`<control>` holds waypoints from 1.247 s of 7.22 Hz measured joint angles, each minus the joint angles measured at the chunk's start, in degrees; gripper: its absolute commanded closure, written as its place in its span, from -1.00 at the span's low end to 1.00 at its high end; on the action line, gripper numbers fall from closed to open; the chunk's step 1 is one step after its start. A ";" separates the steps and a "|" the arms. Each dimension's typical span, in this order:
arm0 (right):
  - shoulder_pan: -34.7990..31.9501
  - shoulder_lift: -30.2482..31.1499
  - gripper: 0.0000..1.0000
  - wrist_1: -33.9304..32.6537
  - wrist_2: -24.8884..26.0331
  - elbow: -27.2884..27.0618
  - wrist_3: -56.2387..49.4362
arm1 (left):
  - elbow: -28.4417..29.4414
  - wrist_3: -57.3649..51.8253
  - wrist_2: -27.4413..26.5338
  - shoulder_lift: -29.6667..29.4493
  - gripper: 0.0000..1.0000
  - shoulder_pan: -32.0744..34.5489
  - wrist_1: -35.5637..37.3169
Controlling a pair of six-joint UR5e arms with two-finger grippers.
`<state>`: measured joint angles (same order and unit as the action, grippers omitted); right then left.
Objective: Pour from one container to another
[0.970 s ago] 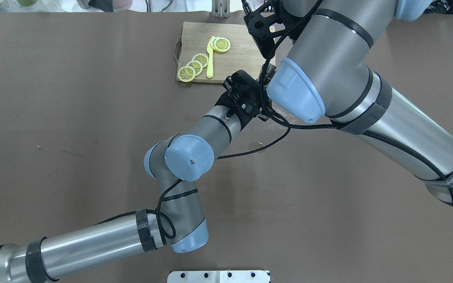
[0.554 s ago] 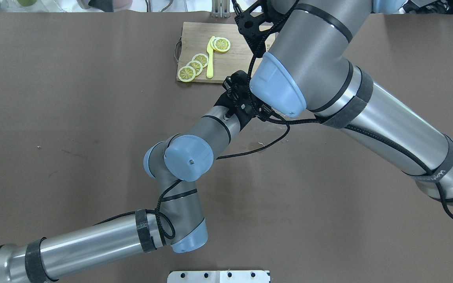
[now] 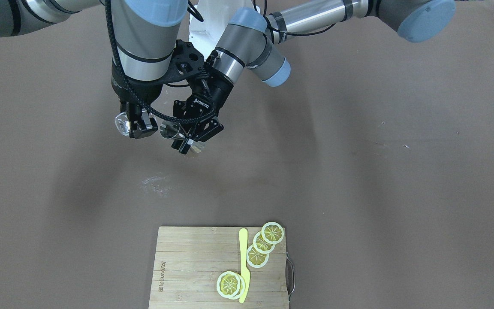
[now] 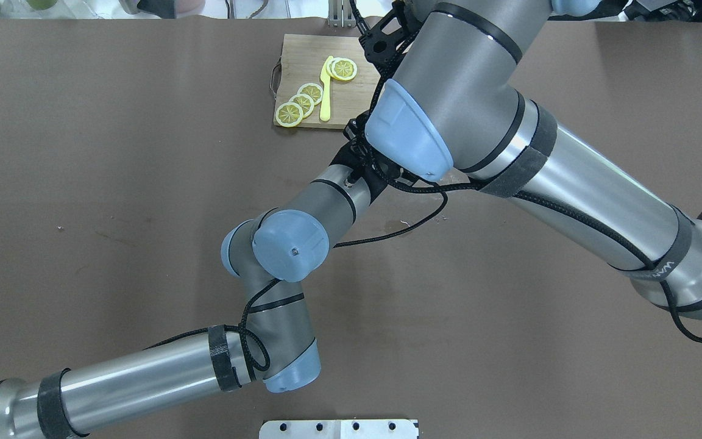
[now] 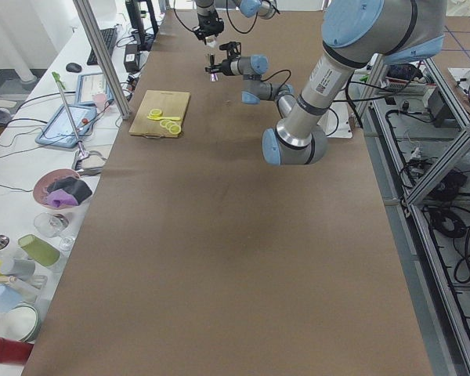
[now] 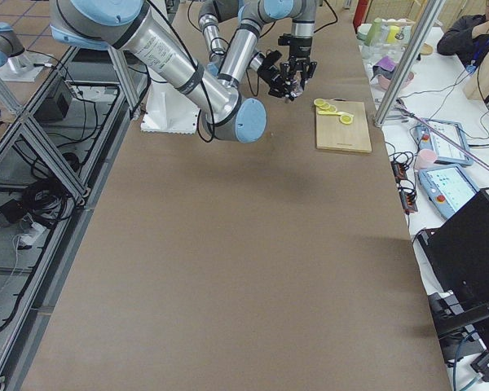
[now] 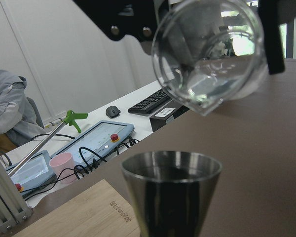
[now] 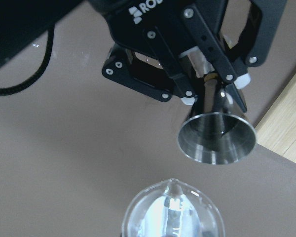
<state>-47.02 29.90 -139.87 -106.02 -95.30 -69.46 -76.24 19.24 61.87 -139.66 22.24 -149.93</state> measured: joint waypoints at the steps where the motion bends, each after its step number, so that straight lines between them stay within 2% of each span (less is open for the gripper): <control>1: 0.08 -0.55 1.00 -0.80 0.40 0.49 -0.52 | -0.01 0.00 0.00 0.00 1.00 0.00 -0.03; 9: 1.71 -4.22 1.00 -3.54 2.29 5.31 -1.19 | 0.20 -0.05 -0.17 0.48 1.00 -0.05 0.03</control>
<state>-45.31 25.68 -143.41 -103.73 -89.99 -70.65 -76.04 19.19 61.70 -139.18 22.19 -149.90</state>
